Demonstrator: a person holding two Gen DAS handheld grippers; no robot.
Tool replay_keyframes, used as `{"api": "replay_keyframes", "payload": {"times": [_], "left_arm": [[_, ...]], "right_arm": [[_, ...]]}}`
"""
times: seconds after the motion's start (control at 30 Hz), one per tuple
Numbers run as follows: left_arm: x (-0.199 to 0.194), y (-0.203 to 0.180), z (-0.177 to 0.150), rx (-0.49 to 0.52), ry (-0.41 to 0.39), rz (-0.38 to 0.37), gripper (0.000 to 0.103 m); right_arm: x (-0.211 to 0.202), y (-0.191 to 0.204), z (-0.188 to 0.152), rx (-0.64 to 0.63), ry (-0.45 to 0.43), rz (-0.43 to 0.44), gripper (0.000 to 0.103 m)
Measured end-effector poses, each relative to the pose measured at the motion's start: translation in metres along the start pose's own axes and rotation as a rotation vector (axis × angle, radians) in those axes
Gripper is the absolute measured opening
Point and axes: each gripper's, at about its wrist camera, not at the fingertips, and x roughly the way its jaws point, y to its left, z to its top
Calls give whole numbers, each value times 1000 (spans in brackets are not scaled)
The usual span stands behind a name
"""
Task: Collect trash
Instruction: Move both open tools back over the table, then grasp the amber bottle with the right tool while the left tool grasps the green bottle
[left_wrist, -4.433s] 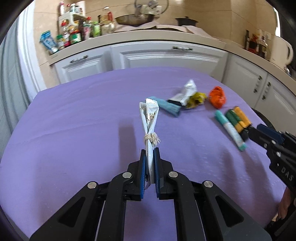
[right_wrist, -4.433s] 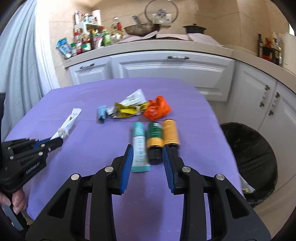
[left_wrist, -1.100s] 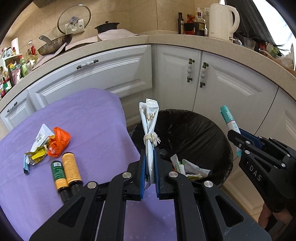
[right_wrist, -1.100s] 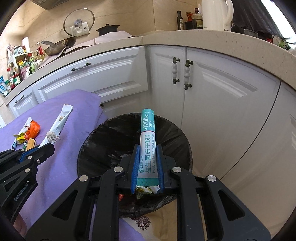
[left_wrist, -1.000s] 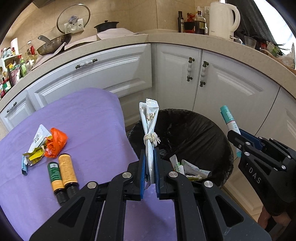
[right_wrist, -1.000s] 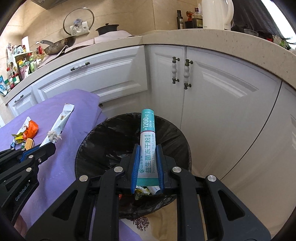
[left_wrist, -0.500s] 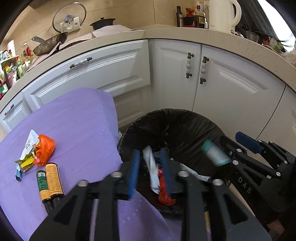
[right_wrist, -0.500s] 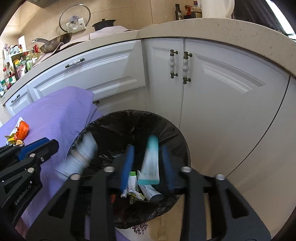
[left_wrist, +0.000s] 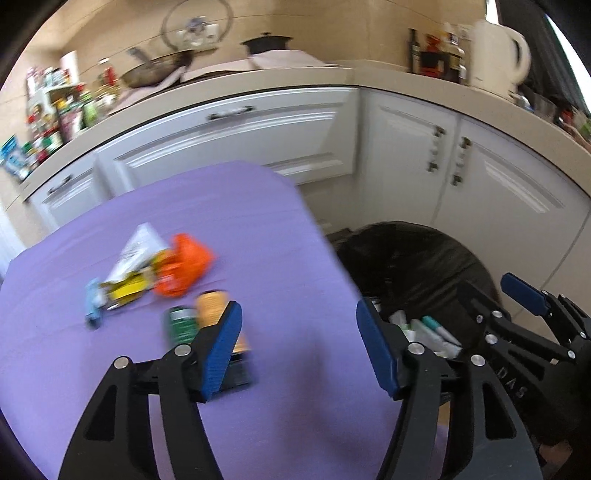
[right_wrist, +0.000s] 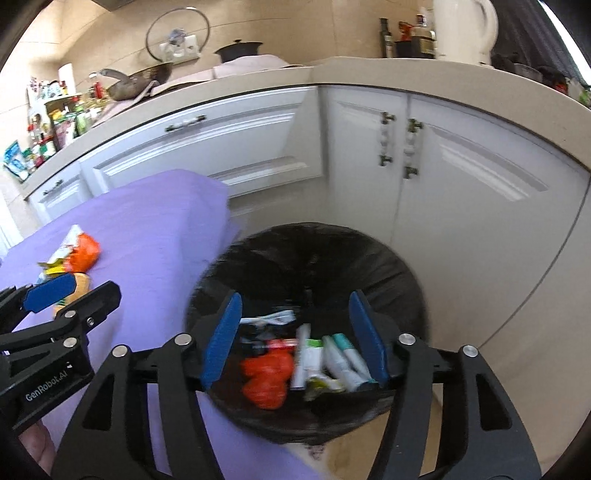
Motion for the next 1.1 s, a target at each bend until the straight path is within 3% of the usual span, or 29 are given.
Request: {"api": "replay_keyframes", "payload": {"times": [0.33,0.6,0.8,1.1], "left_arm": [[-25,102,-23,-134,-4,181,66],[-29,168,-43,-237,22,275,66],[-30,197,-51,-287,32,300,66],[-27,204,-57,-309,44,277,66]], "right_arm": [[0,76,6,-39,40,155,61],[1,134,10,-147,50,206,59],[13,164,6,-223,86,201,50],[32,178,1,-259,169,202,39]]}}
